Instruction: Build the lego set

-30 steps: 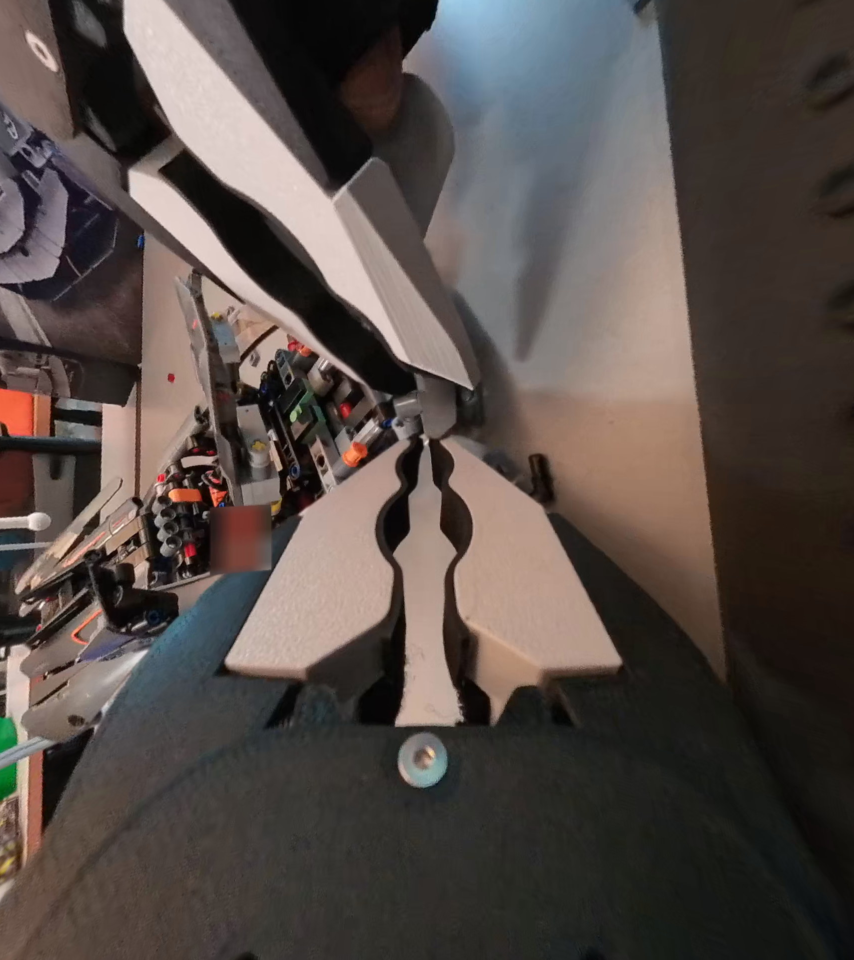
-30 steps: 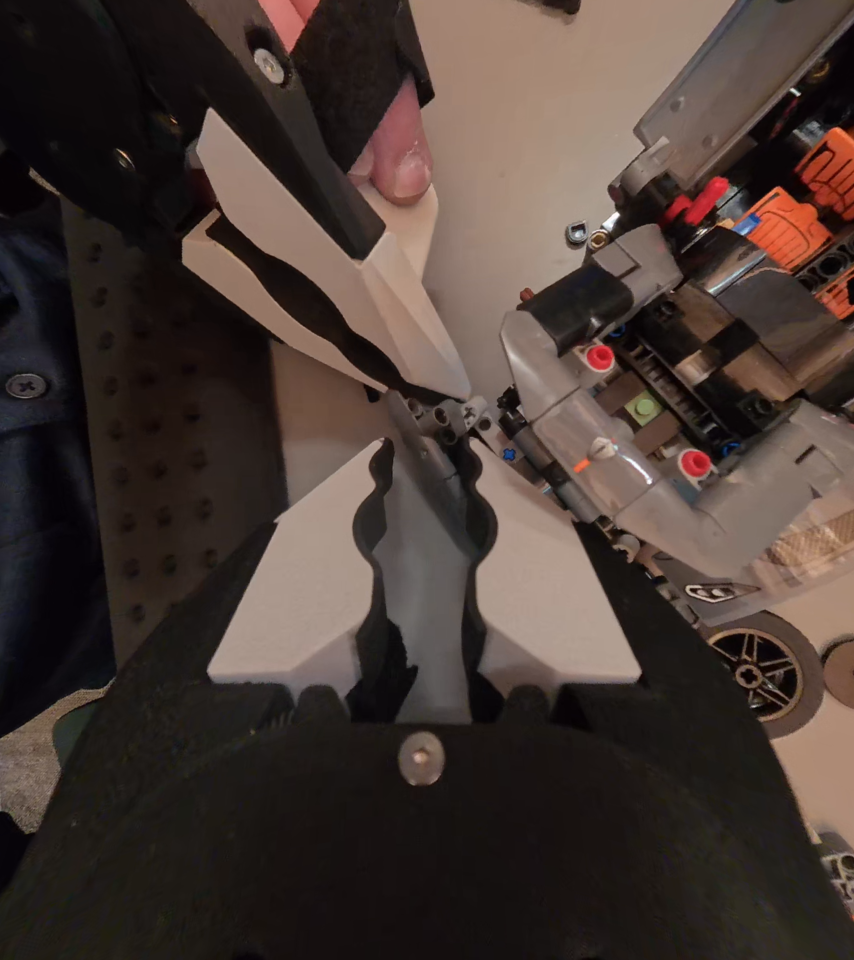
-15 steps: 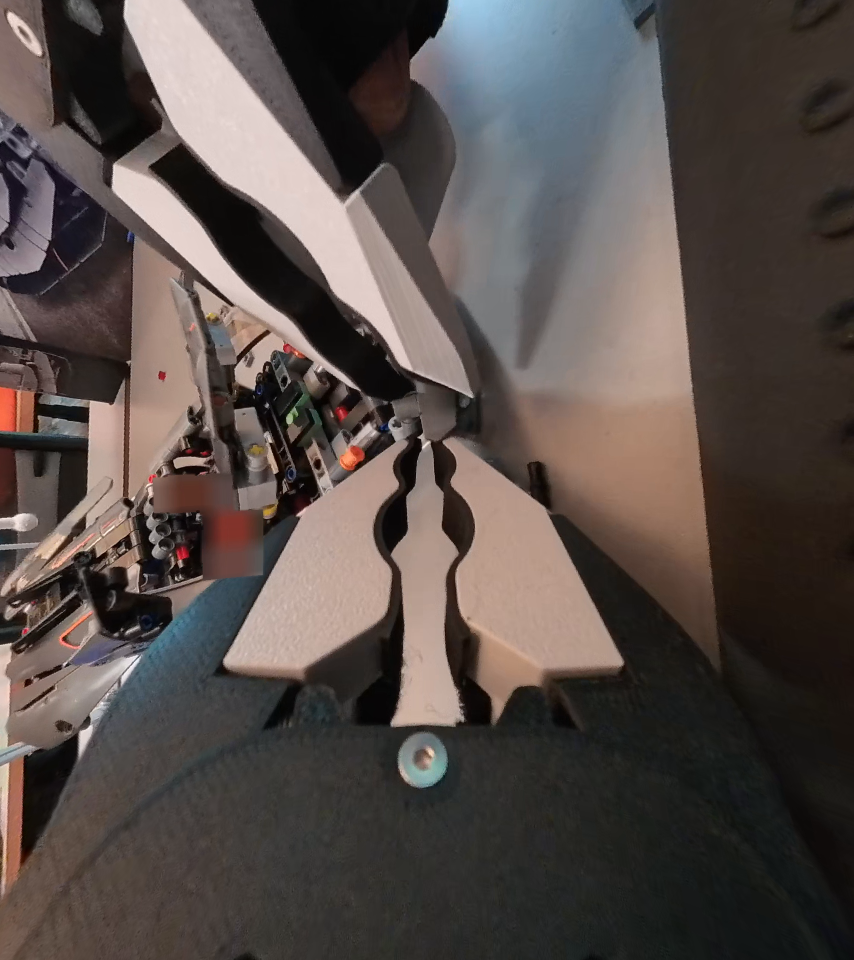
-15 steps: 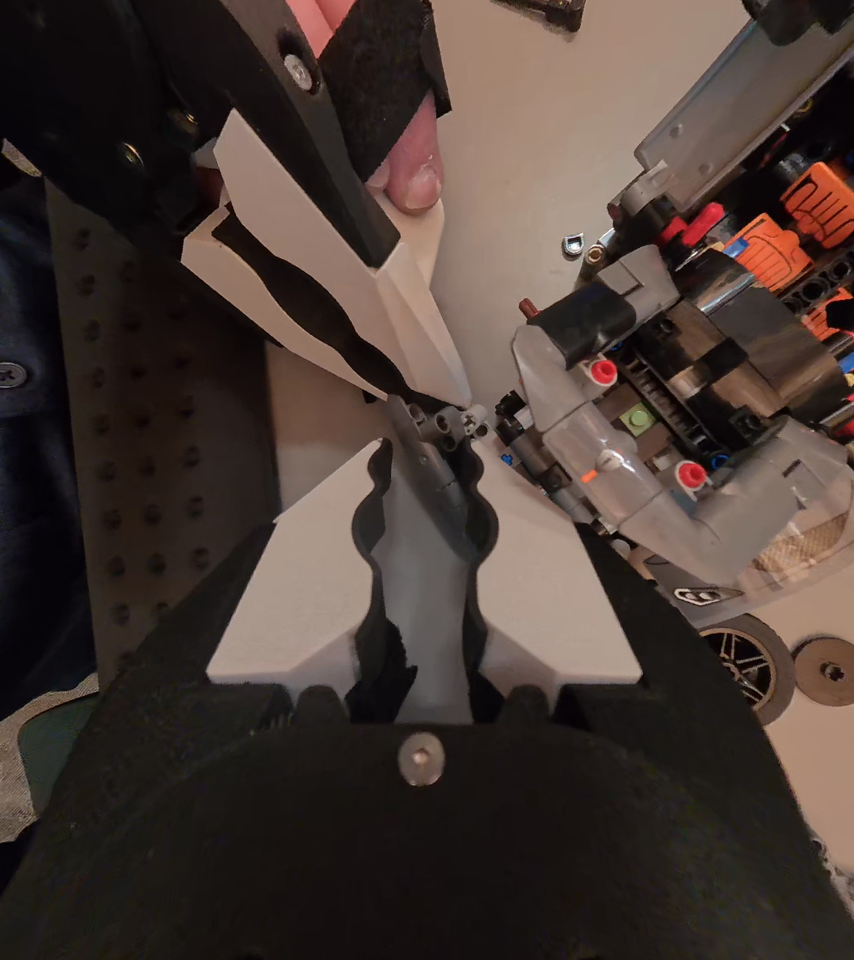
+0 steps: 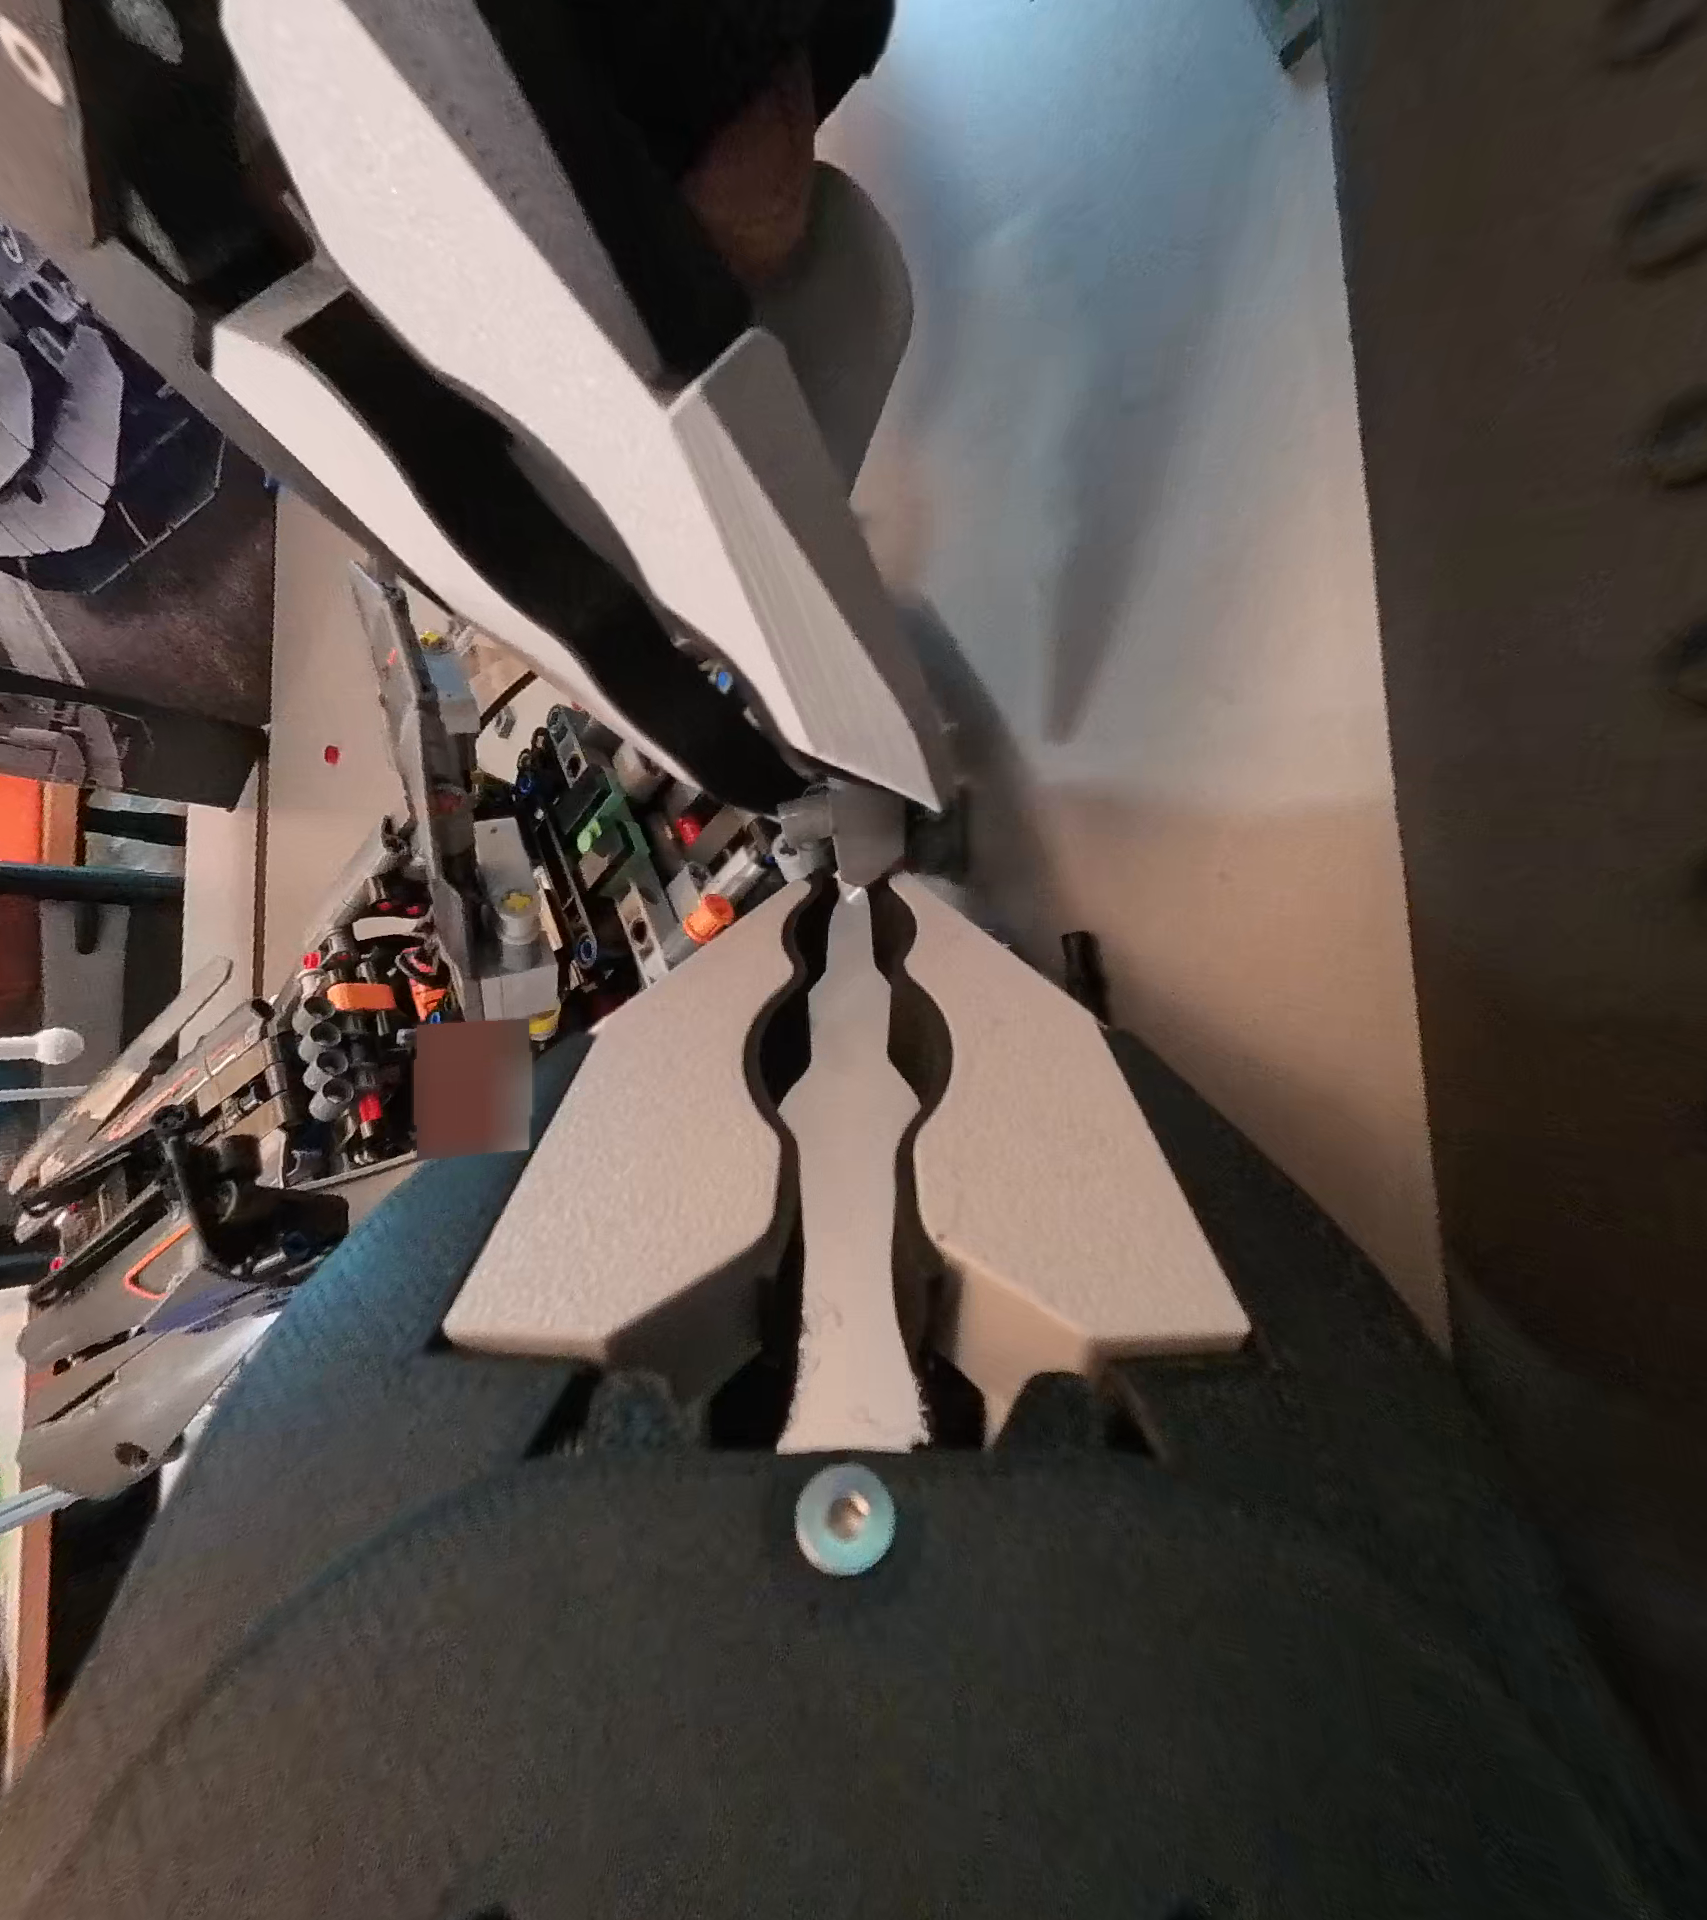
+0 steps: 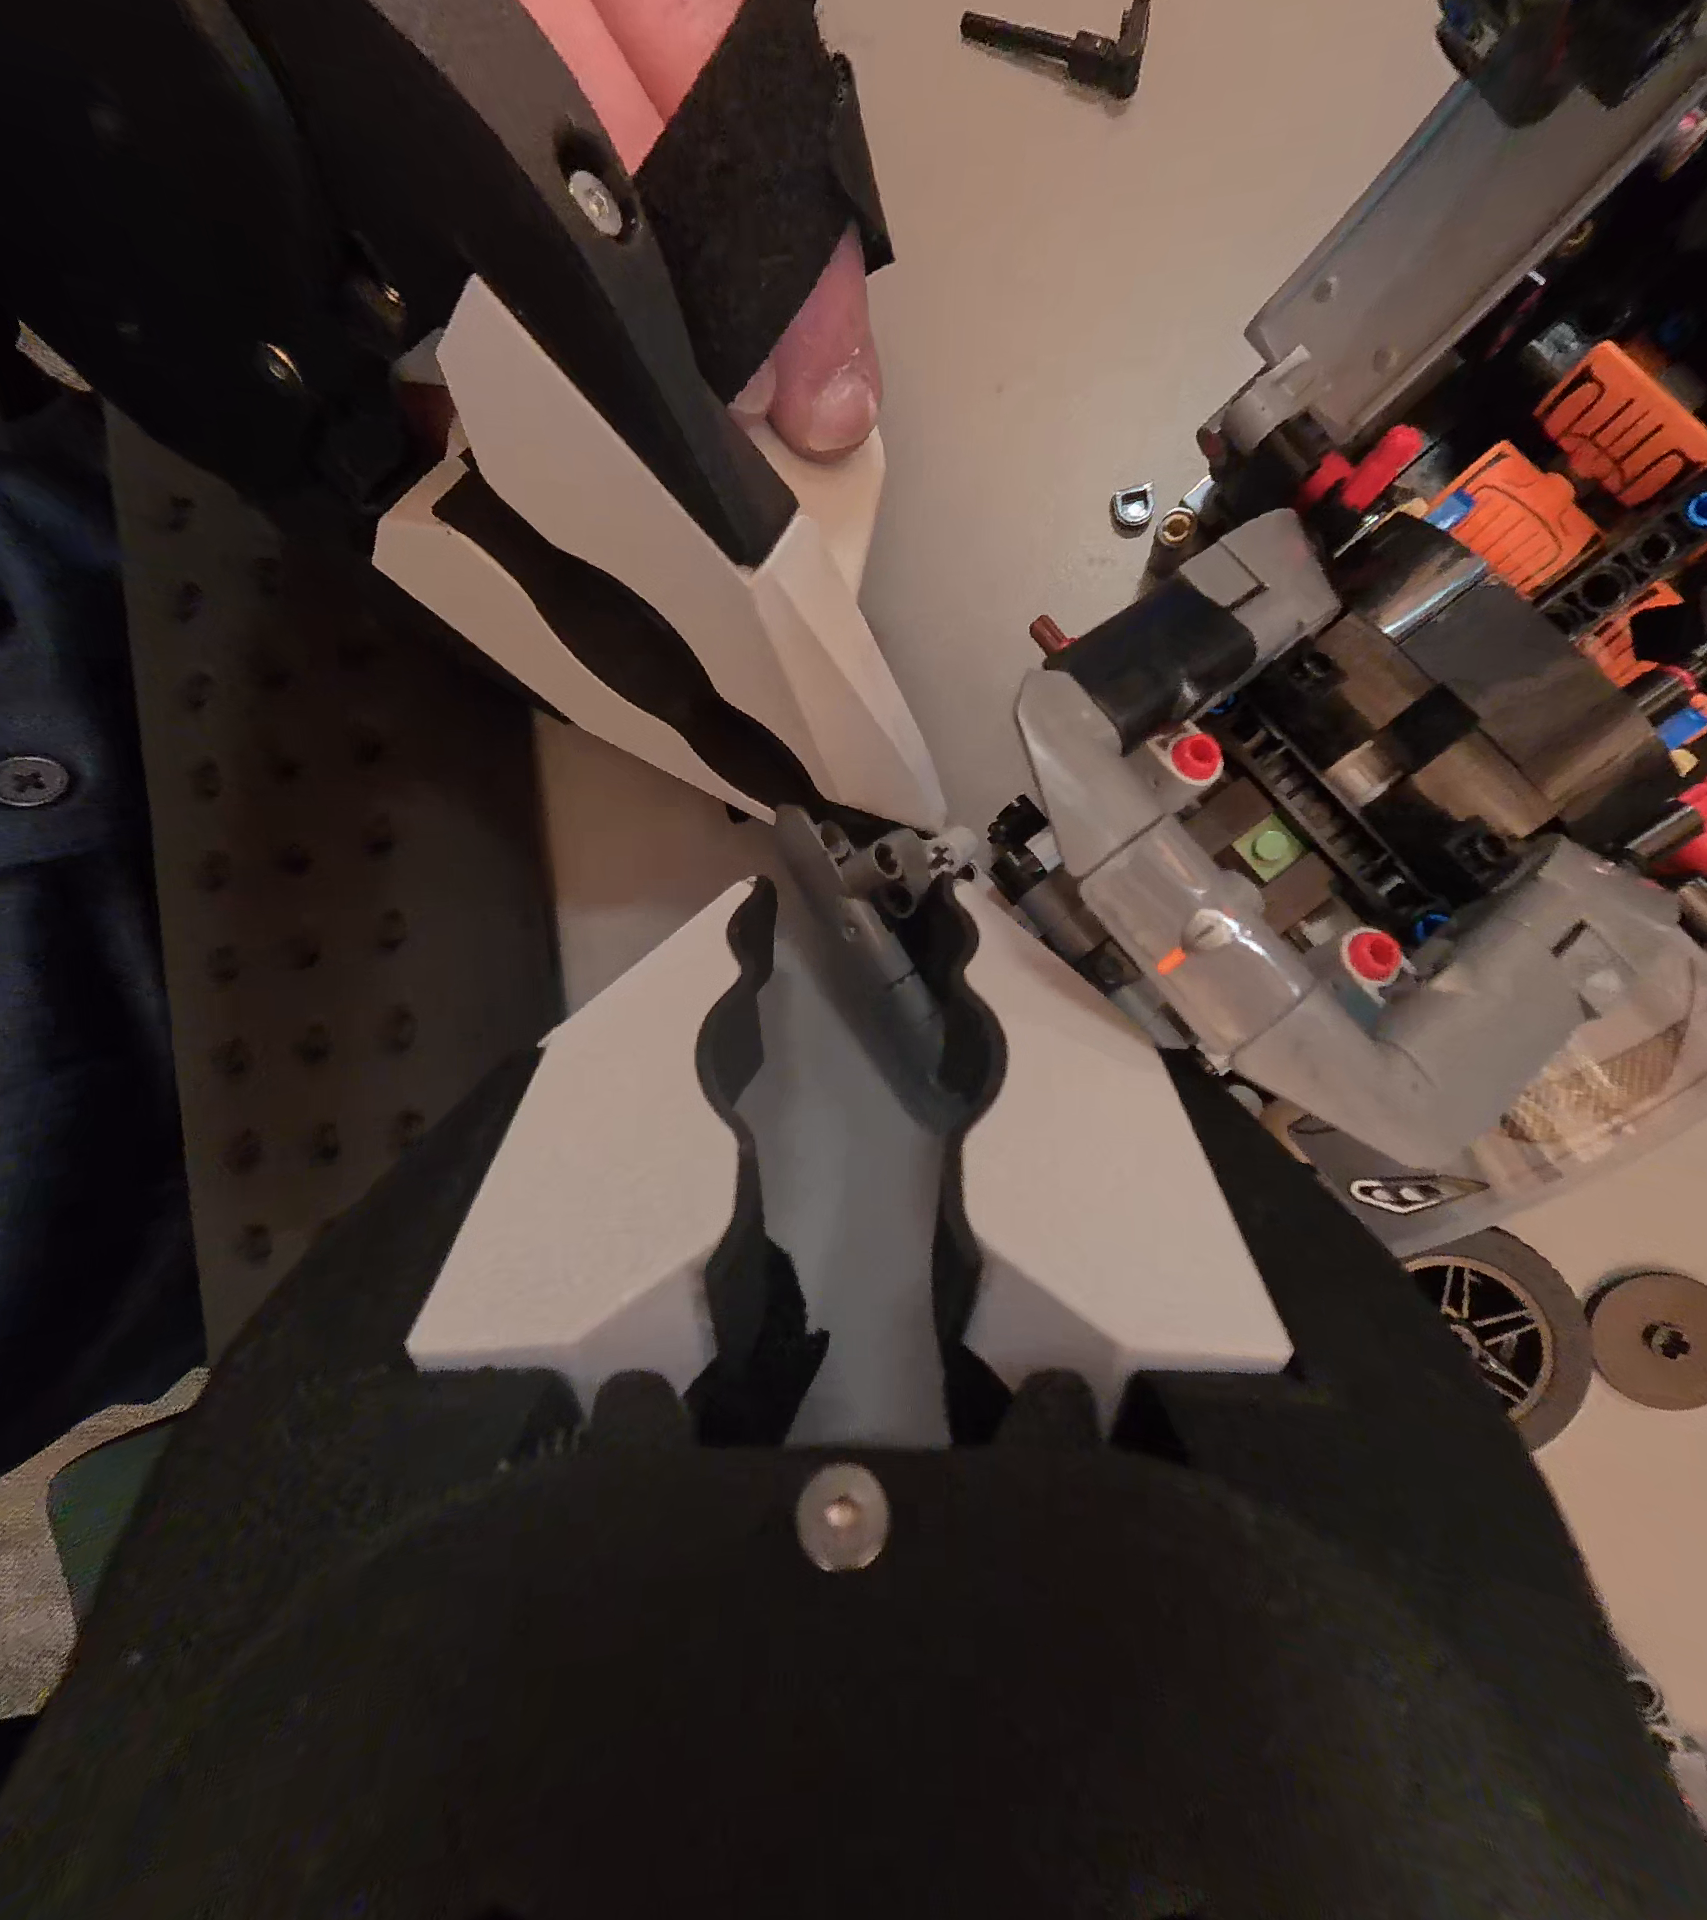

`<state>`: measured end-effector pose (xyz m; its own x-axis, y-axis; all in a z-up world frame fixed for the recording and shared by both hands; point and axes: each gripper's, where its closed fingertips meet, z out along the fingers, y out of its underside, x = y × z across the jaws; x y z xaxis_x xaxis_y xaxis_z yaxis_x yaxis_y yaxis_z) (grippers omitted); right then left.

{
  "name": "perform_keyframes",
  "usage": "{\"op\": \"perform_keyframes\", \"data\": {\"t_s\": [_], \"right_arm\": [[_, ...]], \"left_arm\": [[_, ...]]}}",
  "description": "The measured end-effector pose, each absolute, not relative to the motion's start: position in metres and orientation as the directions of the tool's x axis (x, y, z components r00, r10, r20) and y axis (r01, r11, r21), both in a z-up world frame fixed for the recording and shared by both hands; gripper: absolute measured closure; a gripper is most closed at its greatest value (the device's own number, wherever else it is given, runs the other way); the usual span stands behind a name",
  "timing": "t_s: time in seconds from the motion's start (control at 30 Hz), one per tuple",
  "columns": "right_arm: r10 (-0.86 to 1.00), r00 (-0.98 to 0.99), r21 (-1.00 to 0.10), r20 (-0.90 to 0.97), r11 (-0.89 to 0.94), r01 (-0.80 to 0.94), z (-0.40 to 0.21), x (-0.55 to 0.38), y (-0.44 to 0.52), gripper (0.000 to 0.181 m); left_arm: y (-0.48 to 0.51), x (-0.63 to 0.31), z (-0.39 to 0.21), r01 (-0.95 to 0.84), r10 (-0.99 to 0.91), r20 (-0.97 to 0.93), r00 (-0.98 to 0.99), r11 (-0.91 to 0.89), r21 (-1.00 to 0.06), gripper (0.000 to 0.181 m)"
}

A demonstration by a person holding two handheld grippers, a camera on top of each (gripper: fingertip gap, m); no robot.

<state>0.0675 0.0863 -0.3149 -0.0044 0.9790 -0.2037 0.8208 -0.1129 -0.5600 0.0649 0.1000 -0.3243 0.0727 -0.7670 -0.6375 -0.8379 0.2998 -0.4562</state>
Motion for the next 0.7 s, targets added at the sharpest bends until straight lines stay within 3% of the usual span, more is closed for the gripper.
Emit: {"op": "perform_keyframes", "data": {"t_s": [0.17, 0.2, 0.4, 0.7], "right_arm": [[0.972, -0.038, -0.598, -0.230, -0.110, 0.793, -0.307, 0.060, 0.079, 0.153], [0.976, -0.038, -0.597, -0.212, -0.099, 0.796, -0.307, 0.060, 0.080, 0.162], [0.978, 0.010, -0.598, -0.209, -0.136, 0.790, -0.305, 0.072, 0.092, 0.155], [0.977, -0.029, -0.513, -0.211, -0.085, 0.854, -0.324, 0.081, 0.081, 0.156]], "left_arm": [[0.096, 0.070, -0.326, -0.834, -0.761, -0.648, 0.046, 0.328, -0.444, 0.181], [0.097, 0.069, -0.325, -0.837, -0.756, -0.653, 0.046, 0.327, -0.438, 0.181], [0.098, 0.068, -0.328, -0.840, -0.762, -0.646, 0.045, 0.321, -0.437, 0.172], [0.098, 0.069, -0.329, -0.842, -0.758, -0.650, 0.045, 0.321, -0.433, 0.168]]}}
